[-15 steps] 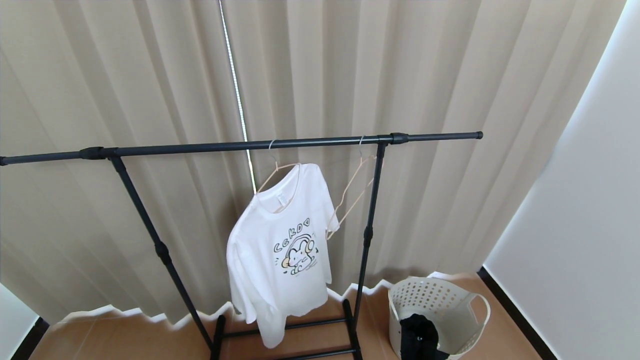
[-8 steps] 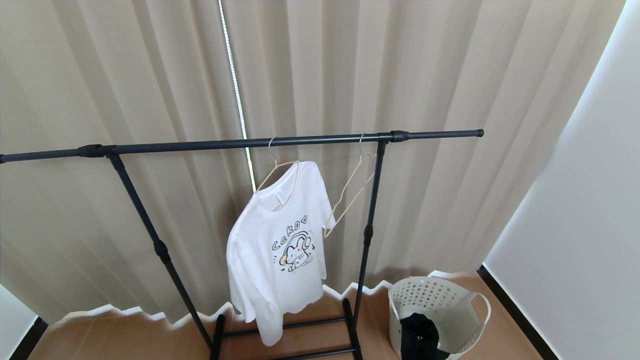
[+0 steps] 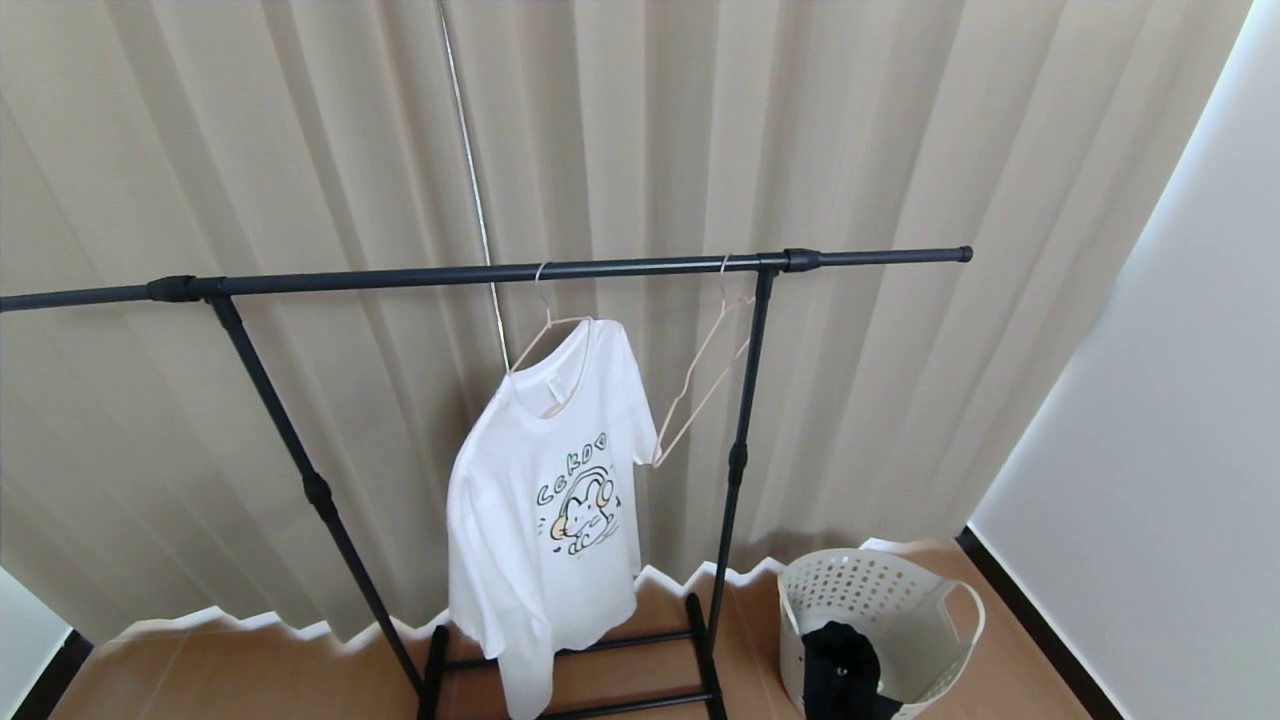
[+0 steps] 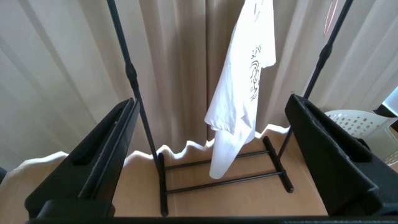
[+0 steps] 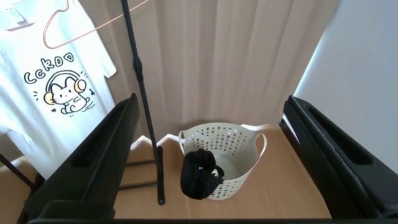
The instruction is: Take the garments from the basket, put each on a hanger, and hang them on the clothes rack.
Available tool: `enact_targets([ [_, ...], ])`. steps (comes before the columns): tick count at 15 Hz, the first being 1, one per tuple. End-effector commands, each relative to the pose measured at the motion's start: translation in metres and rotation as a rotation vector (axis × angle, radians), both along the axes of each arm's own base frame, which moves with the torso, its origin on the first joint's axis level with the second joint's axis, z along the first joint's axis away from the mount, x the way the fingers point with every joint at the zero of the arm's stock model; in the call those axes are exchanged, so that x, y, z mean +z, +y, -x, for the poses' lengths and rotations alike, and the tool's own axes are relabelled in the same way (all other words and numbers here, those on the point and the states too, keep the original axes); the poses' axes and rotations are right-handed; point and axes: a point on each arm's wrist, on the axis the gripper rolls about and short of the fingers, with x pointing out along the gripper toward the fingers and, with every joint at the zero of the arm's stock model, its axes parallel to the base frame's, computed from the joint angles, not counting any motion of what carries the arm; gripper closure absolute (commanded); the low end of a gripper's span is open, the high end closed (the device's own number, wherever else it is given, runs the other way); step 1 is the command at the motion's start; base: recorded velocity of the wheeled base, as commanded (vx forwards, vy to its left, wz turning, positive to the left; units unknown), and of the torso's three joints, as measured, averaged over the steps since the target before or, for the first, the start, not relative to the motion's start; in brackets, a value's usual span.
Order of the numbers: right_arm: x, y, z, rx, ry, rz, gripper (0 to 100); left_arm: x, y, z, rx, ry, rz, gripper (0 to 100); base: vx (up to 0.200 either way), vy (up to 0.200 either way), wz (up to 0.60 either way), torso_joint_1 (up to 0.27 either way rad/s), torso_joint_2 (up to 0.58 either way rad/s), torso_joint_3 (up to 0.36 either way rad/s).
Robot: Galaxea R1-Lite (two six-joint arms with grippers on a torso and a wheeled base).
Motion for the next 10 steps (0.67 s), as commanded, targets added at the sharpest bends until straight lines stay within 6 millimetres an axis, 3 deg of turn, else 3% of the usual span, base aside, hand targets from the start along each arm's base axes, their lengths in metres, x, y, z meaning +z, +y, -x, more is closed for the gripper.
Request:
enact_targets([
  [1,-0.0003,0.0,-0.0003,0.0,0.004,-0.001,0,0.0,0.0,-0.0001,0.0,0.001,0.0,0,0.0,0.0,0.0,-0.11,0.28,0.139],
  [10,0.0001,0.0,0.0,-0.001,0.0,-0.009,0,0.0,0.0,-0.0001,0.0,0.001,0.0,0,0.0,0.0,0.0,-0.137,0.33,0.186],
])
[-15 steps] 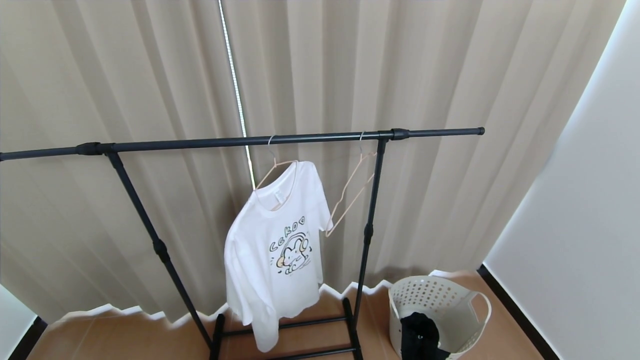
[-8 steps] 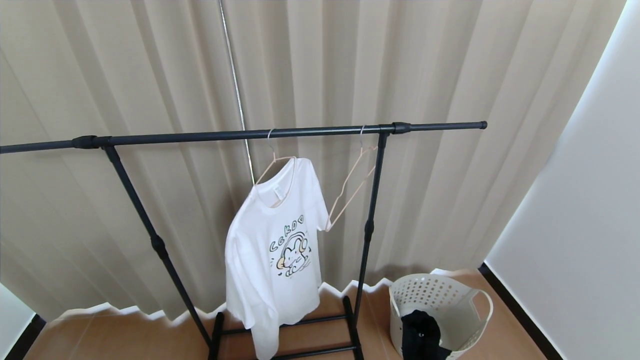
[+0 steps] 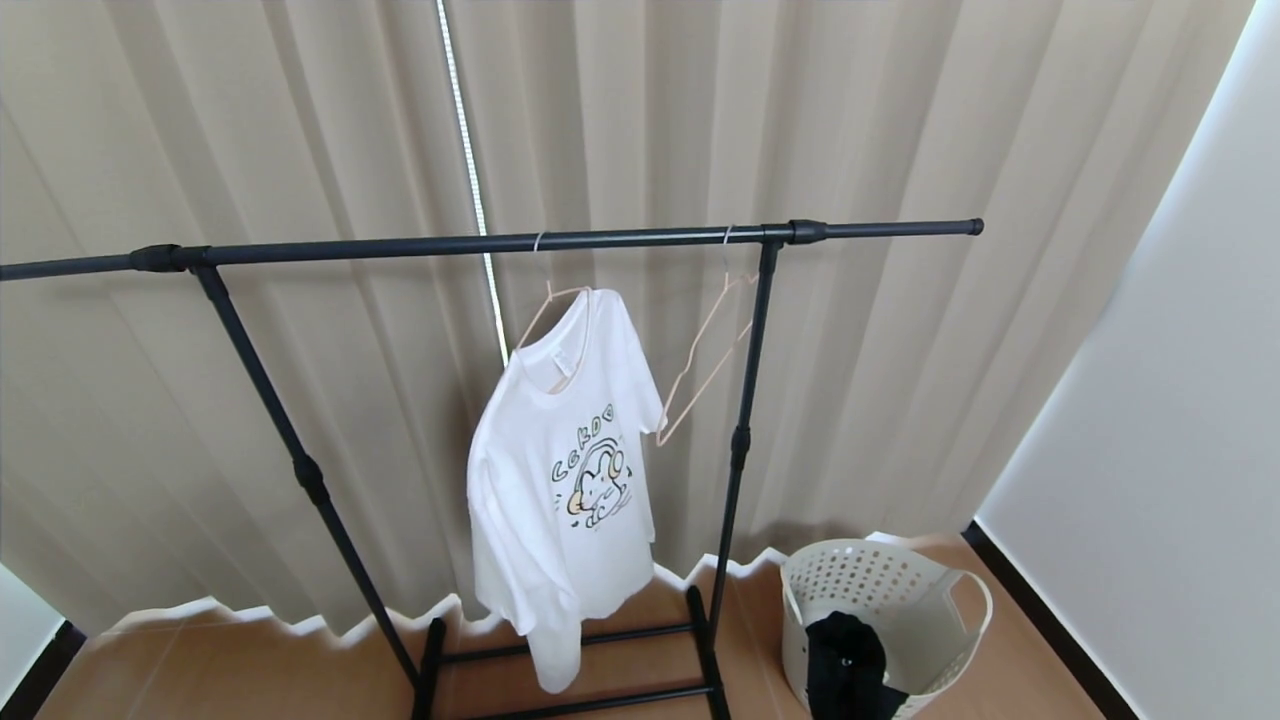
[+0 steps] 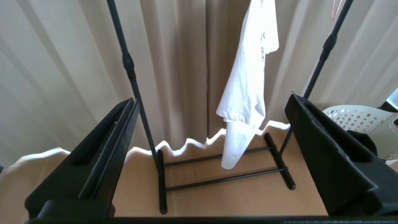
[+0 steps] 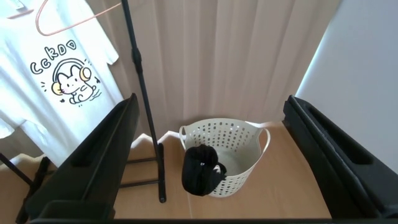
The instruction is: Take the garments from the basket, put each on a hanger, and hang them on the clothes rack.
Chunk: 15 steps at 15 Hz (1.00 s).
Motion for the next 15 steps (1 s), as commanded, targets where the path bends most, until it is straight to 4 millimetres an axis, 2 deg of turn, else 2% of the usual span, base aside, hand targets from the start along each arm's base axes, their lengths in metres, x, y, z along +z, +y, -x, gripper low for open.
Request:
enact_targets([
  [1,0.0,0.0,-0.0002,0.0,0.003,0.001,0,0.0001,0.0,-0.0001,0.0,0.001,0.0,0,0.0,0.0,0.0,-0.139,0.34,0.203],
  [15,-0.0001,-0.0001,-0.0001,-0.003,0.001,-0.005,0,0.0001,0.0,-0.0001,0.0,0.001,0.0,0,0.0,0.0,0.0,-0.149,0.37,0.219],
])
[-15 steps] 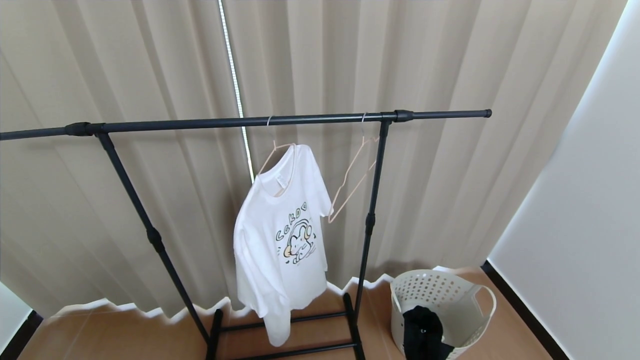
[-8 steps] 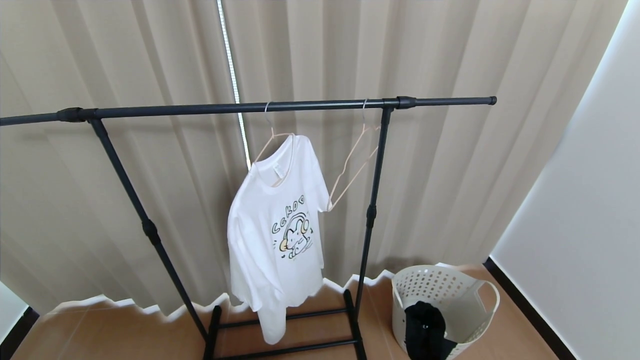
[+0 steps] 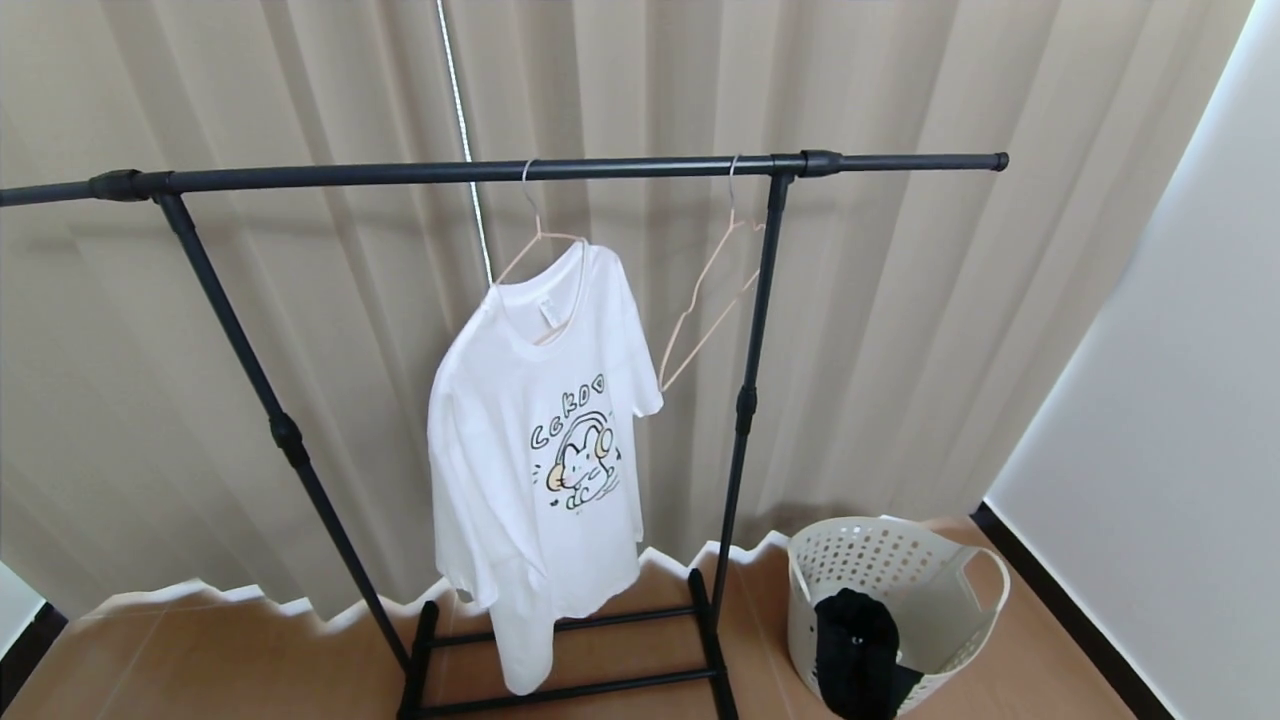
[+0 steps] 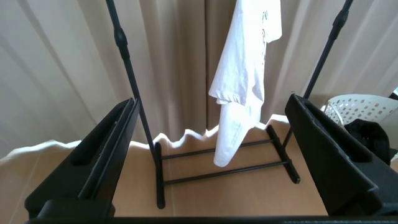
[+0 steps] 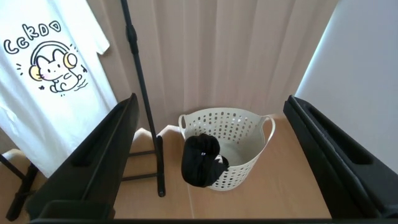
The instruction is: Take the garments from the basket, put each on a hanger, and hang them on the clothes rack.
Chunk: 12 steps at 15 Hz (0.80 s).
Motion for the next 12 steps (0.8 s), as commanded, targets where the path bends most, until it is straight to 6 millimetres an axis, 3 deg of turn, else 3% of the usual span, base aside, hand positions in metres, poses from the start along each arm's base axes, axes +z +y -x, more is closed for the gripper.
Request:
enact_targets([
  [1,0.0,0.0,-0.0001,-0.001,0.002,0.001,0,0.0,0.0,-0.0001,0.0,0.001,0.0,0,0.0,0.0,0.0,-0.183,0.49,0.31],
  [12,0.0,0.0,-0.0001,0.001,0.002,-0.001,0,0.0,0.0,-0.0001,-0.002,0.002,0.002,0,0.0,0.0,0.0,-0.175,0.53,0.352],
])
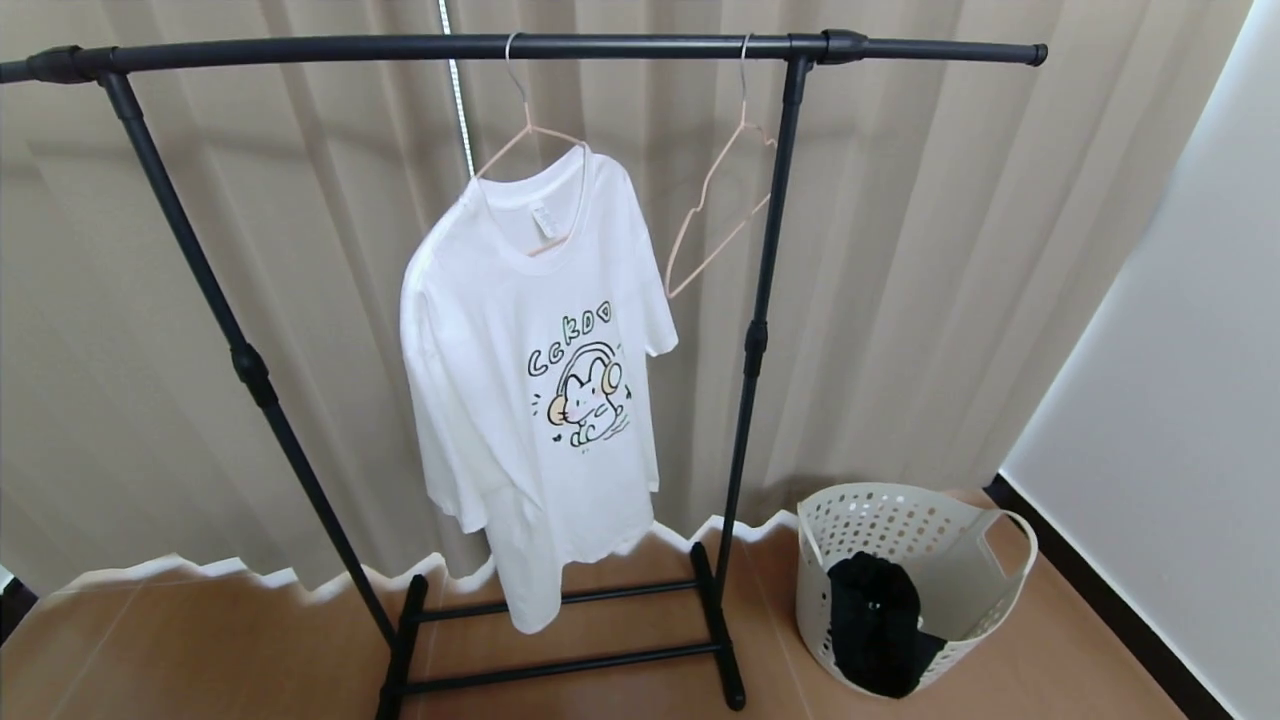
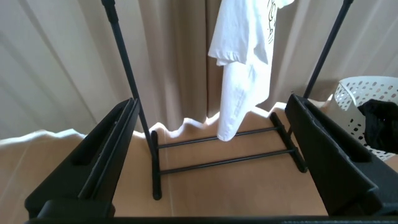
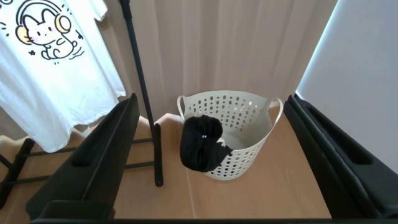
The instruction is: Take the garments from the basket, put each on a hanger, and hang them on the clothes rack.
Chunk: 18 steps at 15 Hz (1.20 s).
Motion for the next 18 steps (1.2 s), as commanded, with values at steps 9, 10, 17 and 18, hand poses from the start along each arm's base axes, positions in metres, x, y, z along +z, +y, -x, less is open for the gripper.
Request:
enact_targets([
  [9,0.0,0.0,-0.0001,0.0,0.002,0.0,0,0.0003,0.0,0.0,-0.001,0.001,0.001,0,0.0,0.0,0.0,-0.081,0.47,0.384],
  [10,0.0,0.0,-0.0001,0.0,0.002,0.0,0,0.0003,0.0,0.0,-0.001,0.001,0.002,0,0.0,0.0,0.0,-0.027,0.45,0.408],
  [17,0.0,0.0,-0.0001,0.0,0.002,0.001,0,0.0002,-0.0001,0.0,-0.003,0.003,0.003,0,0.0,0.0,0.0,-0.002,0.16,0.155],
  [18,0.0,0.0,-0.0001,-0.001,0.002,0.001,0,0.0002,-0.0001,0.0,-0.003,0.003,0.003,0,0.2,0.0,0.0,0.002,0.1,0.11],
])
